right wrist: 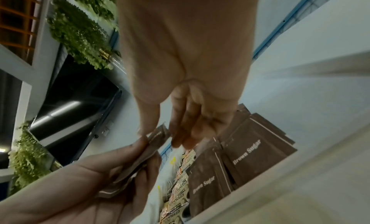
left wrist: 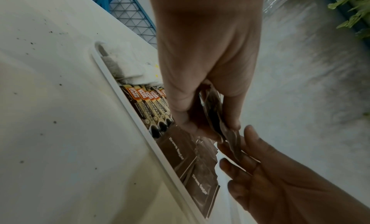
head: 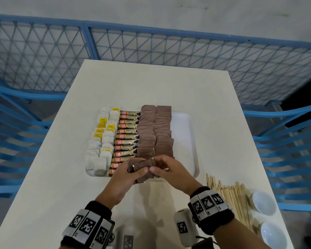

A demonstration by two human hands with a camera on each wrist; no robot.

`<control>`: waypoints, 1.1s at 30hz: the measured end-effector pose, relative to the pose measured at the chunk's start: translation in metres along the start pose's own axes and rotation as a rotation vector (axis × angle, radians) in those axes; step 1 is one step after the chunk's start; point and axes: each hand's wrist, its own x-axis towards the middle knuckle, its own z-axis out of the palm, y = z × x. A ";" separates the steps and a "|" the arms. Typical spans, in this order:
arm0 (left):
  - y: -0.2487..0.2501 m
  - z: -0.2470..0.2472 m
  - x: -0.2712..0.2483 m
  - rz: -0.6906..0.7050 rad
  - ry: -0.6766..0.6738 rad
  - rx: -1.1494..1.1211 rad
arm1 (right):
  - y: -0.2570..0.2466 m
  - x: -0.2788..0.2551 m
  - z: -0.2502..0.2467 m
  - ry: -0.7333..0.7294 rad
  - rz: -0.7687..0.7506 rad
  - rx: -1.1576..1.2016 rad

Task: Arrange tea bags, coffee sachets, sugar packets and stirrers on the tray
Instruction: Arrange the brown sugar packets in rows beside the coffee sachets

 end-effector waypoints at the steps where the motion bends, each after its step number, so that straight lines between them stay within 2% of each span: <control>1: 0.000 0.001 0.000 0.001 0.002 -0.011 | 0.002 0.000 0.001 -0.026 0.018 0.005; 5: 0.001 0.007 0.002 -0.001 0.017 -0.071 | 0.007 -0.002 0.001 0.013 0.061 0.123; 10: -0.001 0.009 0.003 -0.086 0.001 -0.106 | 0.007 -0.004 -0.010 0.106 0.069 0.475; 14: -0.003 0.008 0.003 -0.109 0.014 -0.047 | 0.005 -0.004 -0.026 0.186 0.029 0.500; 17: -0.002 0.010 0.003 -0.099 0.022 -0.055 | 0.010 -0.001 -0.035 0.197 0.022 0.362; 22: 0.001 0.009 0.002 -0.070 0.035 -0.055 | 0.025 0.006 -0.035 0.150 -0.030 -0.183; 26: 0.000 0.007 0.001 -0.045 0.056 -0.026 | 0.028 0.011 -0.030 0.097 -0.076 -0.422; 33: 0.000 0.008 0.002 -0.012 0.082 -0.049 | 0.036 0.022 -0.024 0.093 -0.170 -0.611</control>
